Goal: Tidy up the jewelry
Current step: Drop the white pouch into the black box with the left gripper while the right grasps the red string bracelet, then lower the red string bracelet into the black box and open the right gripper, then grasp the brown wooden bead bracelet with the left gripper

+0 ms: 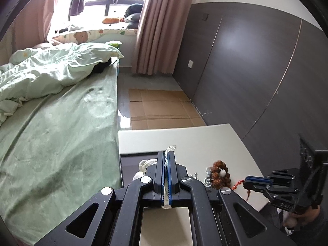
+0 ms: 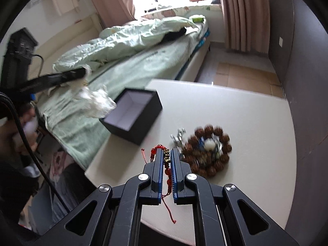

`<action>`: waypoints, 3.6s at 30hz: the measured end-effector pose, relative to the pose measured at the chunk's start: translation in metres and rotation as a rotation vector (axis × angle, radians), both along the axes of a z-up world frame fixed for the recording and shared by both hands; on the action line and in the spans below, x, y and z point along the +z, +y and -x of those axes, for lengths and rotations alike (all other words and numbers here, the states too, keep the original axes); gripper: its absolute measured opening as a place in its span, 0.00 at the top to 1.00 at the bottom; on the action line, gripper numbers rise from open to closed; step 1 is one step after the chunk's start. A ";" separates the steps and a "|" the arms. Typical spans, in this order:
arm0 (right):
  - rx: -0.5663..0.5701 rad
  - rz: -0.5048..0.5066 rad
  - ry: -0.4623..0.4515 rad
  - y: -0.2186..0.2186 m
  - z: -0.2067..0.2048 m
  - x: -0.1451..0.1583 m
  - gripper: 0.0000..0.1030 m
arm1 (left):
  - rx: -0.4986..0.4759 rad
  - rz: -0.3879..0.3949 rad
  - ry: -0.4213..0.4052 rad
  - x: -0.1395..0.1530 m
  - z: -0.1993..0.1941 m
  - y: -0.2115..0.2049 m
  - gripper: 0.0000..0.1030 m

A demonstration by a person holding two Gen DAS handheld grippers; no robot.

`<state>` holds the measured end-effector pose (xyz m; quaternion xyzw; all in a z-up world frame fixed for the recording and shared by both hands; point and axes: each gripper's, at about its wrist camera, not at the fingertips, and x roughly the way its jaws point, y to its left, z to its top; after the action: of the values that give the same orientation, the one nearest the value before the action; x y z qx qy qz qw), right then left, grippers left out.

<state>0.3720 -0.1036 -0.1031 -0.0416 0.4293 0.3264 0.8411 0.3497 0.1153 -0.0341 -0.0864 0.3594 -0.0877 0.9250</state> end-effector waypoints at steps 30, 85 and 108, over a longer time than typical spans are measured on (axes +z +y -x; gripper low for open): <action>0.071 -0.113 -0.001 0.094 -0.050 0.023 0.92 | 0.184 0.113 0.114 -0.025 0.010 0.064 0.05; -0.467 -0.168 0.163 -0.111 -0.023 -0.027 0.26 | -0.269 -0.030 0.179 -0.051 -0.032 -0.120 0.24; -0.561 -0.193 0.191 -0.141 -0.001 -0.057 0.26 | -0.277 -0.056 0.352 -0.115 -0.065 -0.150 0.80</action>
<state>0.3727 -0.2448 -0.1603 0.1892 0.4680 0.1234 0.8544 0.4144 -0.0350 -0.1490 -0.0247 0.5261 -0.1874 0.8292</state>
